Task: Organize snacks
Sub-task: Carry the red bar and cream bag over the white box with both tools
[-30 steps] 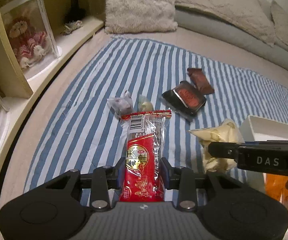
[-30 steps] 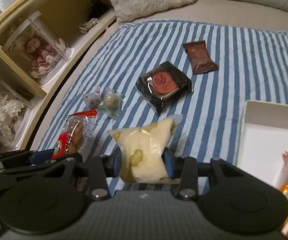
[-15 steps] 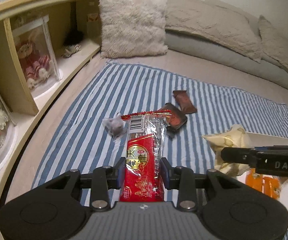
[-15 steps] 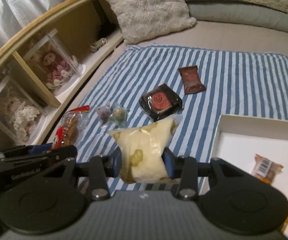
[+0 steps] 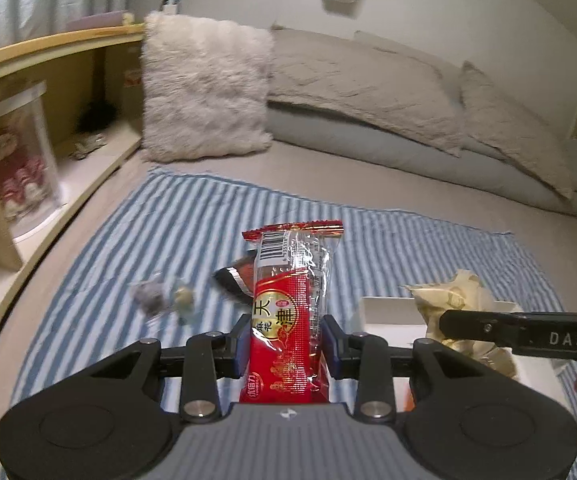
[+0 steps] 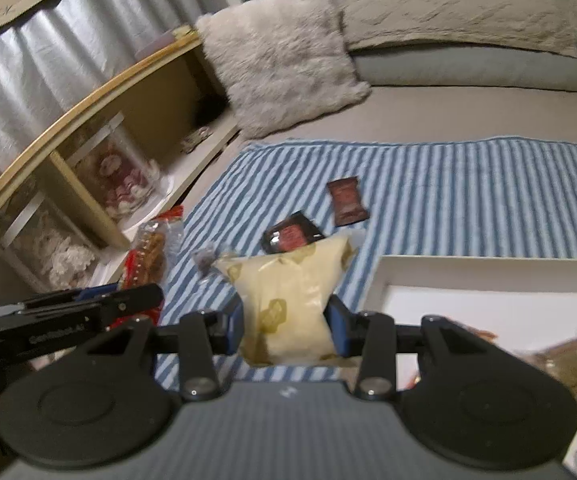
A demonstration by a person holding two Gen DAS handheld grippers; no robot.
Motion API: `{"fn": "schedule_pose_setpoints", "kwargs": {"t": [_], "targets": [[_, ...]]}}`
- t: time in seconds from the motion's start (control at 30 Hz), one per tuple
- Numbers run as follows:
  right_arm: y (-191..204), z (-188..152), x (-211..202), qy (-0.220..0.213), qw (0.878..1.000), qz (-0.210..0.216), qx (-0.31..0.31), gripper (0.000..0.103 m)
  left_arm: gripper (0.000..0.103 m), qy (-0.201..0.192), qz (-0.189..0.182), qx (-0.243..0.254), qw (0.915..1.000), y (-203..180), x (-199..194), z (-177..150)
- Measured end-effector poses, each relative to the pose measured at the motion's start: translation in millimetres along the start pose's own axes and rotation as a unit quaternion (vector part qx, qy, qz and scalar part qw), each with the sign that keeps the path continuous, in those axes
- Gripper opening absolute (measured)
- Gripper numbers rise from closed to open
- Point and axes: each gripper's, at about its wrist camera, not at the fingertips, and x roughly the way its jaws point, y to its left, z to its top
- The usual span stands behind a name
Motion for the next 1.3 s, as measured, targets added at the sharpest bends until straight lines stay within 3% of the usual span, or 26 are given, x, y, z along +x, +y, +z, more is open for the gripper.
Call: {"fn": "schedule_pose_setpoints", "kwargs": {"t": [0.4,0.83,1.03,1.17,1.3], "targets": [[-57,-3,-35,-0.03,0.997,-0.04,0.05,0.048,0.038,0.027,-0.04,0.049,0.9976,-60,38,0],[-117,-7,-53,-0.044,0.99,-0.081,0.106,0.048,0.038,0.076,-0.038,0.142,0.9863,-106,94,-15],[-144,-19,-60,-0.031,0.987,-0.074,0.14,0.048,0.038,0.088,-0.041,0.19,0.977,-119,118,-19],[-146,-30,-64,-0.008,0.989,-0.074,0.131,0.048,0.038,0.096,-0.059,0.193,0.9747,-126,133,-19],[-150,-45,-61,0.025,0.989,-0.065,0.133,0.048,0.038,0.107,-0.07,0.22,0.967,-135,143,-23]]}}
